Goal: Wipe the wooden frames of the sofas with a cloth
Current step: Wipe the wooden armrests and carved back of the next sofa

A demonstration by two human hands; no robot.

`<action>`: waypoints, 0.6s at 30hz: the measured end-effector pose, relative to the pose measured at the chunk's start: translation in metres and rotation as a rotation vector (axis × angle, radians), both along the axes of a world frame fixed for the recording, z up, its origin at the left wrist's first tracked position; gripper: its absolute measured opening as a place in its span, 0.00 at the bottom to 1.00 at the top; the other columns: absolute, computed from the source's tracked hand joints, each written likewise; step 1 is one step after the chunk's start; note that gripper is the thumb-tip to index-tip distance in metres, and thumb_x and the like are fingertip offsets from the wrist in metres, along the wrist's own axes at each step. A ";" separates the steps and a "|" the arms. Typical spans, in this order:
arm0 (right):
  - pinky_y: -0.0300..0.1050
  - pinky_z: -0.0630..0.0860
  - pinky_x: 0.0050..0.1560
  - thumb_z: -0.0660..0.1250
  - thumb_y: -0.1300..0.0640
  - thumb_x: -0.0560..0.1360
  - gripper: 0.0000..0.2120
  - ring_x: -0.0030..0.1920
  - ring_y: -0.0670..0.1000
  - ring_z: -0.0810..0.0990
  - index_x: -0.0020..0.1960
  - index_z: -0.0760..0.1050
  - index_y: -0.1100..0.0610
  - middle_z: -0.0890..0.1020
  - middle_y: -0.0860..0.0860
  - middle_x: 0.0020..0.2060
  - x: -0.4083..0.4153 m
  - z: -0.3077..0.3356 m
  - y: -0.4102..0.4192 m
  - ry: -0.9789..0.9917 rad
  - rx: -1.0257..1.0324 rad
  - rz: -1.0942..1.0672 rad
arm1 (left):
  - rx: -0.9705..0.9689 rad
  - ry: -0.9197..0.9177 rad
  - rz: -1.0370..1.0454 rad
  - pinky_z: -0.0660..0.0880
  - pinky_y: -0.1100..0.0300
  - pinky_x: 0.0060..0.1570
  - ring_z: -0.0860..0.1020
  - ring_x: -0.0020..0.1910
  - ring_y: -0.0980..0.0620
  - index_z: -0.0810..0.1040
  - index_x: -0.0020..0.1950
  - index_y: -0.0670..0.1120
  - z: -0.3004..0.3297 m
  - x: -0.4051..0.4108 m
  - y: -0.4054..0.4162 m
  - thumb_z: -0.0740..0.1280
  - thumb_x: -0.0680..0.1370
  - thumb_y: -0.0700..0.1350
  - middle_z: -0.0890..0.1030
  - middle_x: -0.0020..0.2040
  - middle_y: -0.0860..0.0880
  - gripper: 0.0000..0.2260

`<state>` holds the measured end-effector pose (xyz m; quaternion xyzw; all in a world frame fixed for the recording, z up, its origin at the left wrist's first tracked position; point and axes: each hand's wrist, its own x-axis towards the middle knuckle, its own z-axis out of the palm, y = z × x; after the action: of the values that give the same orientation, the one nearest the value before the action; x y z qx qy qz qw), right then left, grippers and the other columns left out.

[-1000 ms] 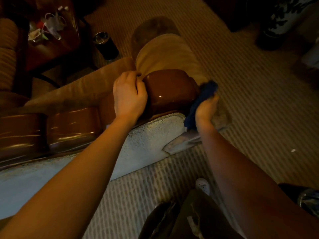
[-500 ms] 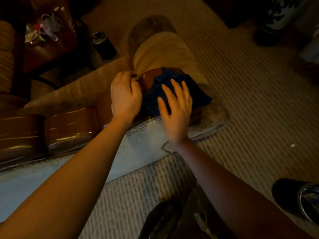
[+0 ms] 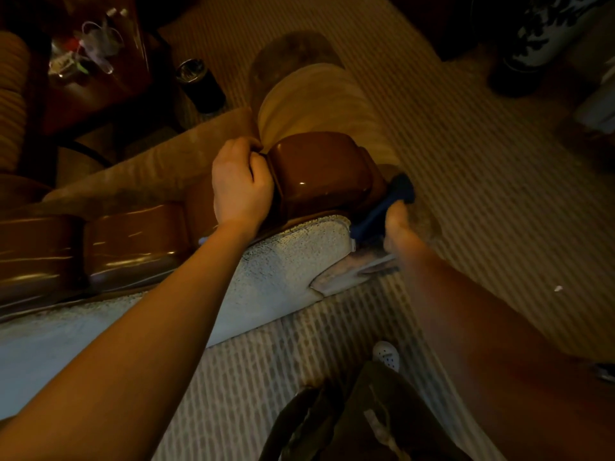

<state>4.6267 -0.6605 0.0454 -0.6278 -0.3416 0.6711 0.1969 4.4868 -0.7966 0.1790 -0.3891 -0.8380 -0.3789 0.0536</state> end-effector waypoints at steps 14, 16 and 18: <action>0.27 0.63 0.64 0.56 0.66 0.80 0.16 0.72 0.45 0.58 0.67 0.71 0.63 0.65 0.54 0.71 -0.018 0.078 -0.140 0.277 1.057 0.107 | 0.097 -0.129 0.115 0.66 0.64 0.49 0.74 0.51 0.49 0.78 0.53 0.38 0.008 -0.009 -0.005 0.54 0.74 0.43 0.78 0.51 0.40 0.17; 0.46 0.64 0.70 0.55 0.64 0.79 0.15 0.72 0.49 0.61 0.62 0.75 0.64 0.72 0.57 0.66 -0.026 0.079 -0.138 0.333 1.240 0.365 | 0.120 -0.154 0.154 0.67 0.60 0.53 0.75 0.54 0.47 0.77 0.54 0.38 0.018 -0.017 -0.015 0.53 0.74 0.43 0.78 0.53 0.40 0.18; 0.60 0.65 0.68 0.55 0.64 0.79 0.15 0.69 0.51 0.64 0.60 0.76 0.66 0.75 0.60 0.64 -0.042 0.085 -0.134 0.344 1.299 0.559 | 0.002 -0.075 0.118 0.68 0.56 0.54 0.75 0.55 0.45 0.77 0.55 0.39 0.031 -0.030 -0.035 0.53 0.77 0.44 0.78 0.54 0.41 0.17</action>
<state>4.5842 -0.7947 0.1307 -0.1591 -0.7830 0.4473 0.4020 4.4565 -0.8319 0.2099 -0.3246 -0.8605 -0.3901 0.0448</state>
